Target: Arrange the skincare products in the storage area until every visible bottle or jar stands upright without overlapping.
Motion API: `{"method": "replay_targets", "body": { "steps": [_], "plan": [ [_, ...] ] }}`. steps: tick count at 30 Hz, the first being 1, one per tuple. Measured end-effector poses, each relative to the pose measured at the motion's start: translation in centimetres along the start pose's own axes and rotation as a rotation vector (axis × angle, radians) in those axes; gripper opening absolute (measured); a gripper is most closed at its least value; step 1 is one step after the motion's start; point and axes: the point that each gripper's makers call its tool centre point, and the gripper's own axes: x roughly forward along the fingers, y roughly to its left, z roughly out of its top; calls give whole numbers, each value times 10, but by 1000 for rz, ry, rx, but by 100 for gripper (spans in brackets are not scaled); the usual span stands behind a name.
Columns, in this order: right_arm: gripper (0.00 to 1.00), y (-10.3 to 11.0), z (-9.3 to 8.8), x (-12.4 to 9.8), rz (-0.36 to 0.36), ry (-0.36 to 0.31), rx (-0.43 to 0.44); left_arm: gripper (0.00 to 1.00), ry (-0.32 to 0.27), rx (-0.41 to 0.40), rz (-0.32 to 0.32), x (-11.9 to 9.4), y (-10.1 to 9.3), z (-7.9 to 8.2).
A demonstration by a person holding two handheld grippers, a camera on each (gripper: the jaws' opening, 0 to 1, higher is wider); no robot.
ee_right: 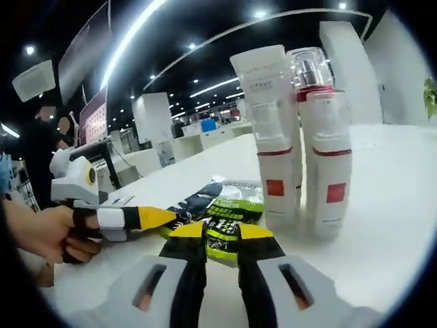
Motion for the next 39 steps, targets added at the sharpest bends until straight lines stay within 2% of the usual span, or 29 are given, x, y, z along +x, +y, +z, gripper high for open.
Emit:
{"method": "replay_targets", "body": {
  "steps": [3,7,12,15,19,21,22,24,25,26,27,29,30,32,33,34,35,36,39],
  "plan": [
    [15,1,-5,4,-5,25,-33,3,3,21,-2,0,-1,-1],
    [13,-4,-14,9,-25,81,-28,3,4,31,-6,0,-1,-2],
    [5,-10,-16,9,-63,96,-58,6,-3,39,2,-1,-1,-1],
    [5,-9,-16,9,-65,96,-67,14,-45,111,65,-6,8,5],
    [5,-10,-16,9,-67,95,-77,27,-92,84,90,-12,15,14],
    [5,-10,-16,10,-67,95,-79,28,-163,126,64,-16,8,26],
    [6,-10,-16,9,-67,94,-78,28,-182,146,19,-17,-3,30],
    [6,-9,-16,9,-64,94,-74,28,-163,174,-55,-14,-21,28],
    [6,-10,-16,9,-65,94,-77,27,-141,256,-74,-11,-28,26],
    [6,-10,-16,9,-66,94,-79,27,-130,324,-63,-8,-29,25],
    [6,-10,-16,9,-67,94,-81,25,-105,367,-66,-5,-32,22],
    [6,-9,-16,9,-67,93,-85,23,-55,436,-128,2,-47,13],
    [6,-9,-16,9,-67,93,-85,22,-26,464,-132,7,-50,8],
    [6,-9,-16,9,-67,93,-84,22,52,490,-98,12,-42,-3],
    [6,-9,-16,9,-67,93,-83,22,86,479,-63,15,-34,-8],
    [6,-9,-16,9,-66,93,-84,22,77,468,-63,18,-33,-8],
    [6,-9,-16,9,-66,93,-86,22,105,436,-49,17,-27,-13],
    [6,-9,-16,9,-66,93,-87,21,108,433,-28,18,-21,-12],
    [6,-9,-16,9,-66,93,-90,19,117,464,9,16,-14,-10]
  ]
}}
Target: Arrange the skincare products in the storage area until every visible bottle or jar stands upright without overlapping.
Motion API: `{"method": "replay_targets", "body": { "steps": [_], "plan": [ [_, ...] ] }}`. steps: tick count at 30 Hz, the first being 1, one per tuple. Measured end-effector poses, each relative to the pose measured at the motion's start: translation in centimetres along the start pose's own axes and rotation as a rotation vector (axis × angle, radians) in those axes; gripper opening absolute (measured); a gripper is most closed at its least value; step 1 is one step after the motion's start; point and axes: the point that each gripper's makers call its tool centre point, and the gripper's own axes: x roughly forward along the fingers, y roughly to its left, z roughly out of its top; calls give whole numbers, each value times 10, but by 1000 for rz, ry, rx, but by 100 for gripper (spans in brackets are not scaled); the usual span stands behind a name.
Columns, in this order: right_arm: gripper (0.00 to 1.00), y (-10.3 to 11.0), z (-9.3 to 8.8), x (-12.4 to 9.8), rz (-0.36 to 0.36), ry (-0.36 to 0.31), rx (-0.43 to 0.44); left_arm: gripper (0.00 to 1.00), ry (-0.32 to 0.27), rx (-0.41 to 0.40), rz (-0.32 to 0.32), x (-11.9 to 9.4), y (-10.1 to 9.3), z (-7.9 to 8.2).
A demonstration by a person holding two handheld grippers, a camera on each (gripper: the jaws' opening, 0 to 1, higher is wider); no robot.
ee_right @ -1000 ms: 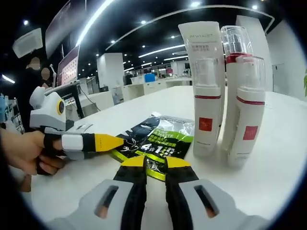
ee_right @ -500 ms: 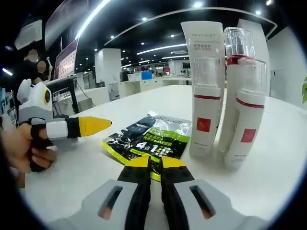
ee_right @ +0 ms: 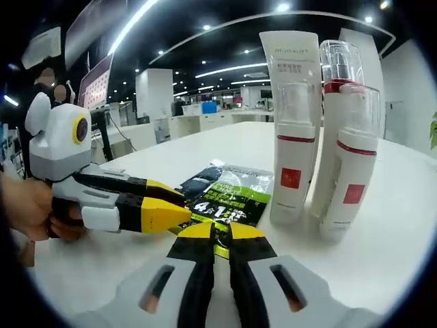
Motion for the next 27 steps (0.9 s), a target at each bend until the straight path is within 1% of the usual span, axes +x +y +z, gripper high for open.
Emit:
{"method": "replay_targets", "body": {
  "steps": [1,2,5,9,12,16,18,21,23,27],
  "plan": [
    [6,0,0,0,0,0,-2,19,21,9,8,0,2,-3],
    [6,0,0,0,0,0,-3,19,14,14,2,0,1,-2],
    [6,0,0,0,1,0,-2,19,15,17,23,-2,6,-3],
    [6,-1,0,0,1,-1,-4,20,14,15,26,-2,6,-3],
    [6,0,0,0,1,-1,-11,22,13,1,16,-2,4,-3],
    [11,2,2,-1,4,-15,-30,26,8,-25,-2,-4,0,-2],
    [11,4,4,-3,10,-27,-21,29,-7,-16,-1,-6,-1,1],
    [11,3,6,-4,12,-36,-13,30,-39,-21,-1,-15,-1,9],
    [11,4,6,-4,14,-35,-9,30,-61,-33,5,-23,2,14],
    [11,6,7,-5,23,-42,-5,32,-95,-61,39,-47,13,19]
  ]
}}
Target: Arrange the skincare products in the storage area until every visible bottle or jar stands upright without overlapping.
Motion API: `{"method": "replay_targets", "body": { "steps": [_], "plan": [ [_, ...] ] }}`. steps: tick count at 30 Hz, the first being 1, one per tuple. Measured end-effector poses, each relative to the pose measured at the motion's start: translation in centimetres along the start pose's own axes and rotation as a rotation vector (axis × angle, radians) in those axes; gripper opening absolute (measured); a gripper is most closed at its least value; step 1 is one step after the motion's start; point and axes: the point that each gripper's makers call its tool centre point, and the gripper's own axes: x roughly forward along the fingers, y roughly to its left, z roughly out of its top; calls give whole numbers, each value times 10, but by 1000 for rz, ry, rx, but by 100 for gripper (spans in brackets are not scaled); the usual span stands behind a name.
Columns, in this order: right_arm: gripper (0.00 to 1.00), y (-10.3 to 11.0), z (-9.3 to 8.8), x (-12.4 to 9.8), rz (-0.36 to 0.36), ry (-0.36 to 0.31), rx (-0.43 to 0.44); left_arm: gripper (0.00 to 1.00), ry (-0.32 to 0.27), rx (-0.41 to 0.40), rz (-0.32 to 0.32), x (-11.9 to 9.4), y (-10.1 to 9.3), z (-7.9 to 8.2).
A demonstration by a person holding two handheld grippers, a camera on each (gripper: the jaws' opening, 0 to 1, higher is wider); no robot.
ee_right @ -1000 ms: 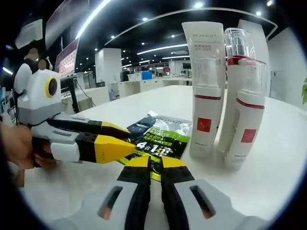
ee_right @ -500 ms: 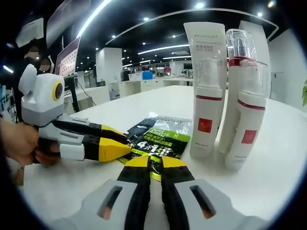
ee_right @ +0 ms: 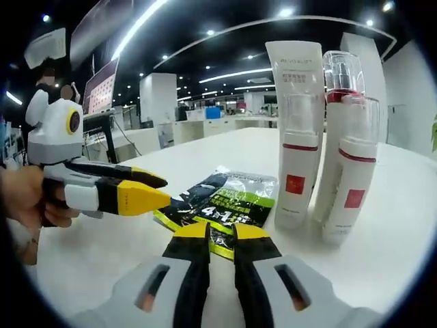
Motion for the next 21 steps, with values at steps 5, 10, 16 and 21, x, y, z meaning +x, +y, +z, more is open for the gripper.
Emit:
{"method": "replay_targets", "body": {
  "steps": [5,10,16,21],
  "plan": [
    [11,0,1,0,3,-6,6,38,-3,1,62,-33,24,1],
    [11,2,2,-1,8,-9,6,44,43,24,156,-69,57,-9],
    [11,2,2,-1,11,-11,8,49,105,15,338,-116,100,-26],
    [11,4,2,-1,18,-13,1,49,153,-1,393,-134,111,-39]
  ]
}}
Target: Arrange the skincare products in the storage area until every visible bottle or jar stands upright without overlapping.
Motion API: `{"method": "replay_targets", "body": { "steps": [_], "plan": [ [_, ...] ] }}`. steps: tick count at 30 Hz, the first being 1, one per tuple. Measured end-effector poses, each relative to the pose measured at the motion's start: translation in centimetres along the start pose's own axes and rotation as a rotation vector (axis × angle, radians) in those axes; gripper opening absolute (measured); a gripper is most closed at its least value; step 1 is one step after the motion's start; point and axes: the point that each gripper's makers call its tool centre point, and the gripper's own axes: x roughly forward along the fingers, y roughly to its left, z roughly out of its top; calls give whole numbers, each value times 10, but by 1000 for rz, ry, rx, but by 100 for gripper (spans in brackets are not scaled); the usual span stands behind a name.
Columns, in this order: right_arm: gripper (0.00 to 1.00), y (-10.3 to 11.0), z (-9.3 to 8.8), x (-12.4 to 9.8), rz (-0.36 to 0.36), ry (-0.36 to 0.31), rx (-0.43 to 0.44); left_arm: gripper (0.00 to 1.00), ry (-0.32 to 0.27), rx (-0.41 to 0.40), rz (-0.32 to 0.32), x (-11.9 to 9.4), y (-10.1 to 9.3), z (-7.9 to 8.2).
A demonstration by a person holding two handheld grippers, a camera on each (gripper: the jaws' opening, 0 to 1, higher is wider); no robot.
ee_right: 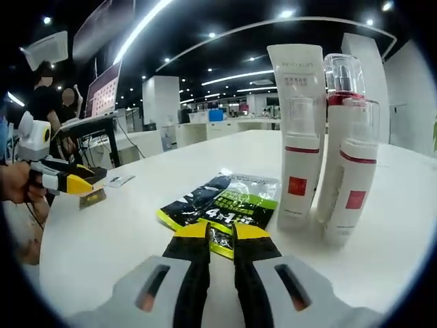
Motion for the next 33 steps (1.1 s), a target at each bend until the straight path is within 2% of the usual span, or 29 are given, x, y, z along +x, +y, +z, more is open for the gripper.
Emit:
{"method": "replay_targets", "body": {
  "steps": [4,8,13,18,22,26,33],
  "plan": [
    [11,1,0,0,6,1,-3,51,57,-5,-3,2,-2,-11],
    [11,2,-1,-1,8,0,-5,51,84,-1,0,3,-4,-15],
    [11,2,-1,-2,13,0,1,51,150,9,-7,4,-6,-26],
    [10,2,0,-2,13,-1,3,51,152,-17,-6,2,-4,-26],
    [10,2,-1,-1,15,1,-2,43,173,-11,-33,4,-2,-27],
    [10,2,0,-1,16,0,3,41,201,-14,-59,7,1,-27],
    [10,3,-1,-1,21,0,2,32,298,44,-116,8,5,-26]
  ]
}}
